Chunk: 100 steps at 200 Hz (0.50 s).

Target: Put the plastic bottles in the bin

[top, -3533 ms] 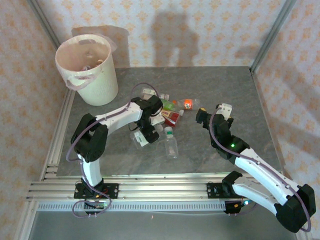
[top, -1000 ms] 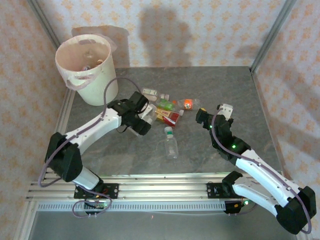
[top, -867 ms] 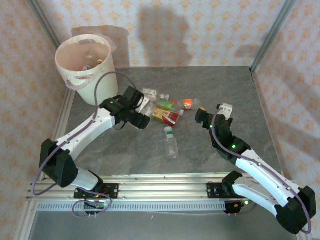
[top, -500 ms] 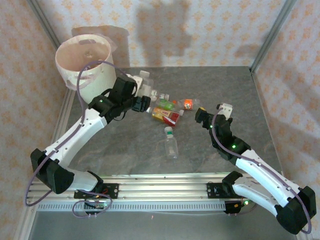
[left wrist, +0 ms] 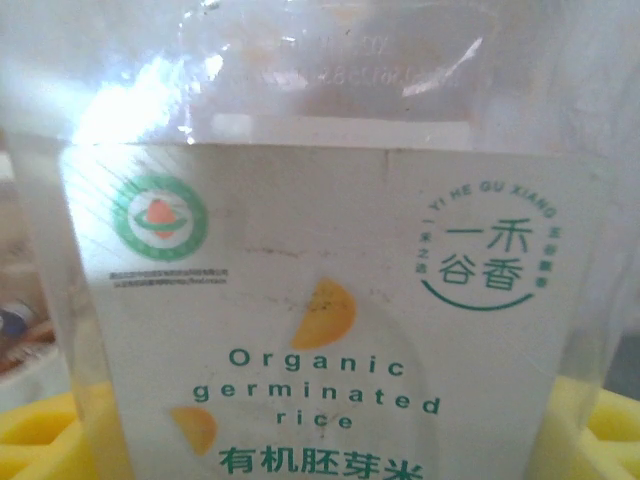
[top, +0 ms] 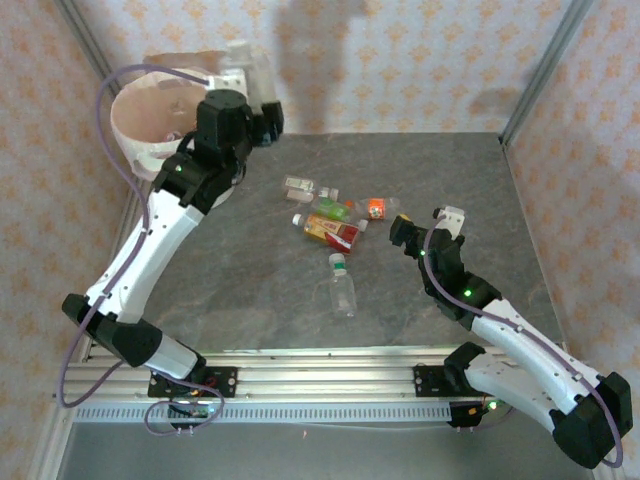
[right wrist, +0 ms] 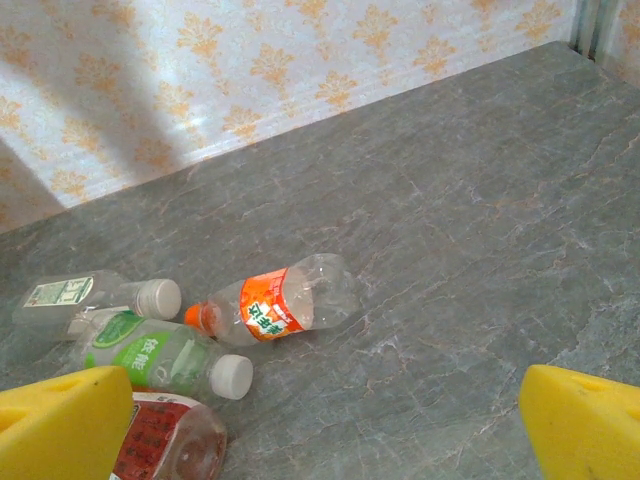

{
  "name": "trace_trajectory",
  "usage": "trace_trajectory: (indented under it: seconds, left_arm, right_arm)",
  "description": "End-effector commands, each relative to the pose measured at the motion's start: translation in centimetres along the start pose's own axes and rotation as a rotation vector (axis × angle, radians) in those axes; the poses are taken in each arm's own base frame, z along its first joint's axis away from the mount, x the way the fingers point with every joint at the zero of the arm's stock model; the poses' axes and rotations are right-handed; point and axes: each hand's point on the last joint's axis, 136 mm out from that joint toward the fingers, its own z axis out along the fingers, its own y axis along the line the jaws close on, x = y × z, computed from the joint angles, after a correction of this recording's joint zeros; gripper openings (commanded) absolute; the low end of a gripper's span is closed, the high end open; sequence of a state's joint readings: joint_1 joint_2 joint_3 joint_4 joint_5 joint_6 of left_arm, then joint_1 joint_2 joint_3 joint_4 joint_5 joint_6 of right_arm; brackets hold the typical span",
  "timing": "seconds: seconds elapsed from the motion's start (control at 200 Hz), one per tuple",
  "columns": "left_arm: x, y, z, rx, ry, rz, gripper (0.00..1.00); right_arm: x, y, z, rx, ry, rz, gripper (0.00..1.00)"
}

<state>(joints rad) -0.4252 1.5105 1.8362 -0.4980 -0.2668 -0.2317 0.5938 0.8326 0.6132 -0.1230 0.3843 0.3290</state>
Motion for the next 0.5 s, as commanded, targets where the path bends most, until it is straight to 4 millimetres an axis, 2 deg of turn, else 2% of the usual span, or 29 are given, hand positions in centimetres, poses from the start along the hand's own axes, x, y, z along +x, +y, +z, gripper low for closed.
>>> trace_trajectory:
  seconds: [0.0,0.125,0.28,0.495]
  left_arm:
    - [-4.7,4.5,1.3,-0.173,-0.166,-0.125,0.64]
    - [-6.1,8.4,3.5,-0.31,-0.218,-0.196,0.64]
    - [-6.1,12.6,6.5,-0.439,-0.246,-0.286,0.64]
    - [-5.8,16.1,8.5,-0.566,-0.285,-0.368,0.66]
  right_arm:
    - [-1.3,0.3,-0.4,-0.016,-0.041,0.015,0.99]
    - [-1.6,0.5,-0.4,-0.02,-0.049,-0.007,0.99]
    - [-2.0,0.7,-0.4,-0.023,-0.055,-0.019,0.99]
    - [-2.2,0.6,-0.6,-0.014,-0.053,-0.029,0.99]
